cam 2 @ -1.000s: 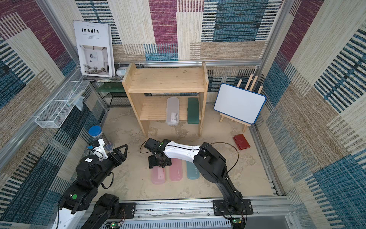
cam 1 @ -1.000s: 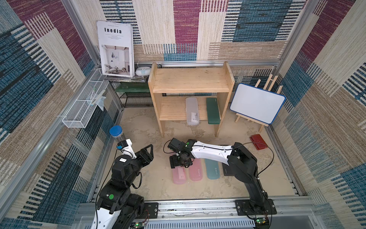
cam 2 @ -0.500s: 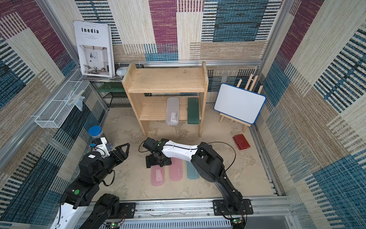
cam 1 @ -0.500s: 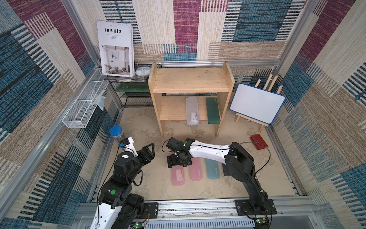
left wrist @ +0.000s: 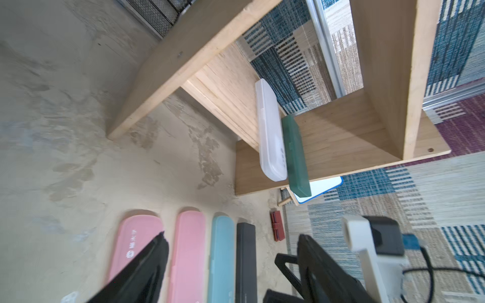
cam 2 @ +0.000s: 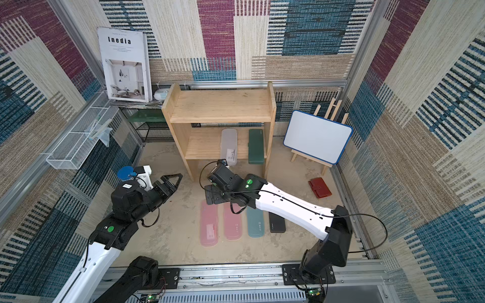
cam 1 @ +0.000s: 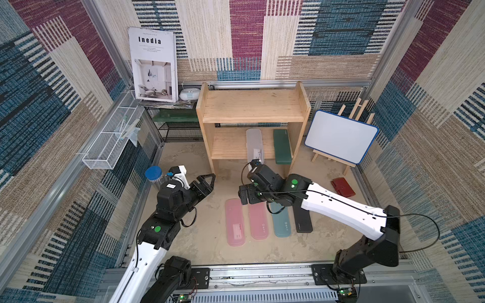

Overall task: Remove the pencil cases from the shelf
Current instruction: Pick up the pencil case from the shelf.

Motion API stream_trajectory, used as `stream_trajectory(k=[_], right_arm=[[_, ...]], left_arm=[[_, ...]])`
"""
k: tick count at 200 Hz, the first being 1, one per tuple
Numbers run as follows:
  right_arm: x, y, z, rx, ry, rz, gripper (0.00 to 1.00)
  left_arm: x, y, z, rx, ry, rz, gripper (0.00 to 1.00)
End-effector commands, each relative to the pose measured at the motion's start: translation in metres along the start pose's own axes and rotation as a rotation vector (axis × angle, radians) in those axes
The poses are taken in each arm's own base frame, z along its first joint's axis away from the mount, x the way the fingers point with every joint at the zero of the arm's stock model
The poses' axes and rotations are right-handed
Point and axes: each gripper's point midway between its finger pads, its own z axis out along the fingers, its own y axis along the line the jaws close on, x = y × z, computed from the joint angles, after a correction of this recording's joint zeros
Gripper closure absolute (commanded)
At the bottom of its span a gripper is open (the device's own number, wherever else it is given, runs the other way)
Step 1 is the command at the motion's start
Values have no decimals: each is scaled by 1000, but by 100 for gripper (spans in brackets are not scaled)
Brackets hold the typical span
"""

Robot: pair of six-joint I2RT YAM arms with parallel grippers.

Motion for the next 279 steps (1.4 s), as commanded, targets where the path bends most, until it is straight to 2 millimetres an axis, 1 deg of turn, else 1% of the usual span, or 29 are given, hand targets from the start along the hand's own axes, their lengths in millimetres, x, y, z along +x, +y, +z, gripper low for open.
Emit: stream_trajectory(k=[1,12,30,49,63,73,84,97,111,134,160,186,207,222,236,249,256,264,279], right_arm=[[-23,-21,-43,26,-165,-10,1],[-33,-33,-66,34,-236,15,1],[-49,-53,-89,57,-307,50,1],[-61,-67,-102,78,-337,68,1],[-69,-73,-107,79,-343,83,1],[-74,-76,-110,71,-348,94,1],[-79,-79,-114,60,-355,106,1],[-82,-83,-117,53,-358,114,1],[-84,-87,-121,50,-364,117,1],[-86,-96,-126,61,-373,119,1],[-86,-102,-125,73,-369,119,1],[-85,-107,-123,84,-364,118,1],[-86,-112,-122,94,-366,120,1],[-87,-114,-121,100,-363,117,1],[-87,-115,-119,103,-360,117,1],[-87,-115,-117,102,-353,116,1],[-87,-115,-116,99,-352,117,1],[-87,-115,-115,98,-350,116,1],[-86,-114,-114,93,-348,116,1]], left_arm=[[-8,-41,7,156,18,-34,18],[-7,-48,16,166,33,-34,17],[2,-64,36,189,89,-41,17],[23,-83,62,207,170,-30,17],[37,-87,83,190,214,-13,16],[44,-86,96,178,227,-13,16],[48,-79,110,162,232,-22,16],[50,-69,122,132,231,-28,16],[52,-64,133,111,233,-34,16],[53,-64,149,117,239,-45,16],[55,-68,169,136,253,-67,16],[60,-64,186,126,279,-95,16],[63,-59,194,115,285,-103,17],[64,-57,197,112,281,-107,24],[63,-54,198,103,274,-117,38],[63,-52,198,96,272,-120,54],[63,-52,198,95,271,-120,59],[64,-50,197,87,272,-121,68],[64,-49,197,80,272,-122,78]])
